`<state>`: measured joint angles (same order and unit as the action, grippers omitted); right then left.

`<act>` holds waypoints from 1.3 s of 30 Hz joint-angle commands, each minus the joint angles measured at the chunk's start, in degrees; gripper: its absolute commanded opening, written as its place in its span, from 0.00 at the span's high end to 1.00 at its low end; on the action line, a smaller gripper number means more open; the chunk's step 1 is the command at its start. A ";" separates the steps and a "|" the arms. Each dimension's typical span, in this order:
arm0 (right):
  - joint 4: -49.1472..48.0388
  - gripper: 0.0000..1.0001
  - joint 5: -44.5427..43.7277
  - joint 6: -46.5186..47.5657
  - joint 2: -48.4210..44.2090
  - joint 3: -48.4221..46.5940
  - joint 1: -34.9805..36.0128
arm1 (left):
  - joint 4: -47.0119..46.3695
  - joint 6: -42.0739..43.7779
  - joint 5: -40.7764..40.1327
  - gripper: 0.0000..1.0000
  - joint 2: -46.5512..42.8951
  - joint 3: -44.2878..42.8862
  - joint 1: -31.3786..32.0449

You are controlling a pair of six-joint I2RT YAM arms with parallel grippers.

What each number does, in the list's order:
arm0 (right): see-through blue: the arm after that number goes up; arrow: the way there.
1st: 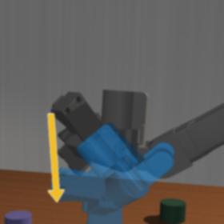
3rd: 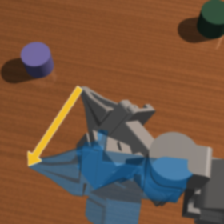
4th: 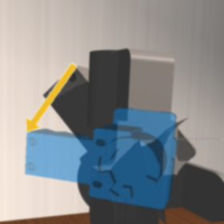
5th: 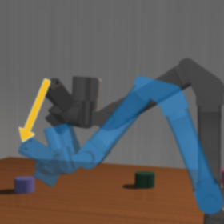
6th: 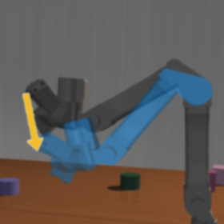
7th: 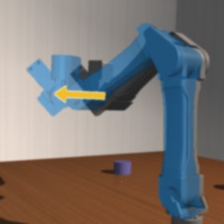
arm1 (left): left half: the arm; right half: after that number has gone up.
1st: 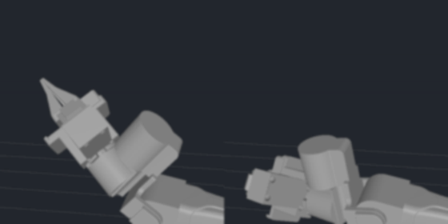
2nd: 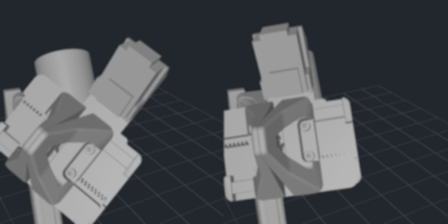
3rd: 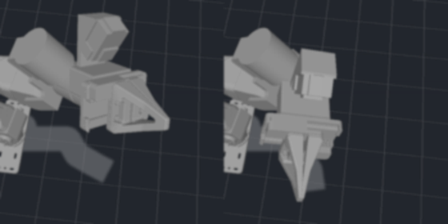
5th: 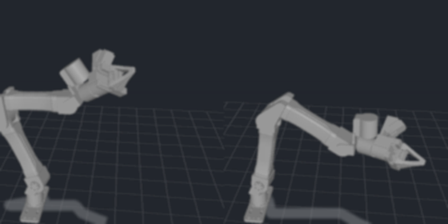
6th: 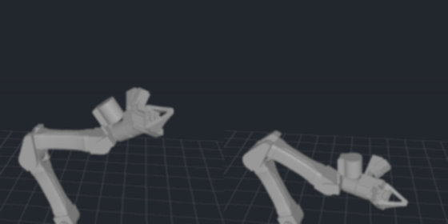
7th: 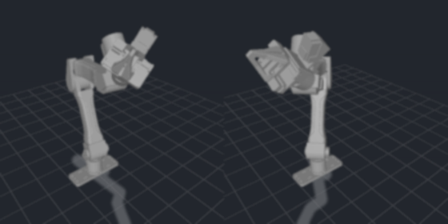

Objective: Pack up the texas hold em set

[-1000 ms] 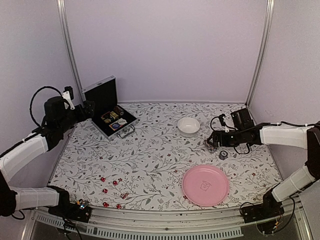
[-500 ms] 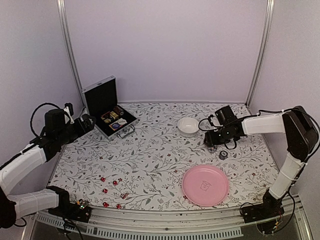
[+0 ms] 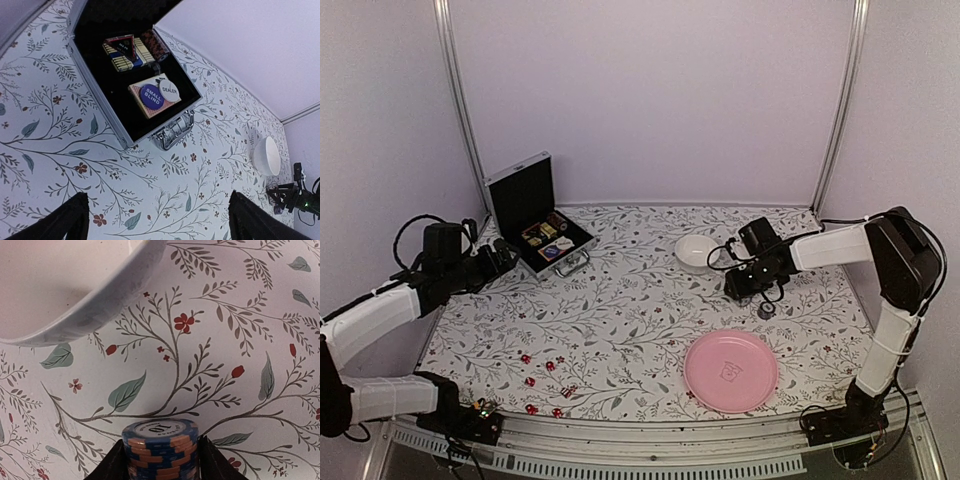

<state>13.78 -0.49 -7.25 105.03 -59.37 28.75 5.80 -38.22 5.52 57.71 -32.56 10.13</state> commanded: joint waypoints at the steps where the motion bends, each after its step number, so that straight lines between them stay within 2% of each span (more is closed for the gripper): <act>1: -1.76 0.56 0.89 0.34 1.52 -0.50 0.56 | 0.71 -1.14 2.14 0.03 0.53 -1.54 0.08; 7: -2.15 0.56 0.30 -0.05 2.94 -0.20 0.73 | -0.36 -3.38 1.12 0.03 -1.24 0.51 0.07; 9: -2.16 0.60 0.11 -0.05 2.99 -0.17 0.79 | -0.46 -3.69 0.80 0.03 -1.63 0.78 0.06; 12: -2.31 0.71 -0.07 -0.05 2.07 -0.26 0.83 | -0.43 -4.01 0.54 0.03 -1.82 0.58 0.07; 19: -5.46 0.80 1.22 -1.80 -8.08 2.61 1.02 | -0.68 -10.00 -5.19 0.03 0.04 0.27 0.09; 20: -5.52 0.85 1.28 -2.20 -9.63 3.11 1.09 | -1.33 -10.70 -5.69 0.03 0.75 0.25 0.11; 26: -5.51 0.90 3.14 -3.53 -18.28 5.29 1.01 | -6.17 -11.03 -4.23 0.07 9.01 -1.68 0.08; 34: -5.55 0.91 6.22 -5.03 -23.27 7.20 1.03 | -7.74 -7.77 -1.88 0.28 24.95 -9.32 -0.01; 39: -6.12 0.91 7.50 -5.59 -25.06 8.52 1.08 | -7.89 -7.65 -3.53 0.32 31.91 -13.45 -0.18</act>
<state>10.74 5.04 -11.70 83.15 -51.27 29.36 -0.25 -46.96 2.59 85.78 -42.87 10.11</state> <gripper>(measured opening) 0.405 0.689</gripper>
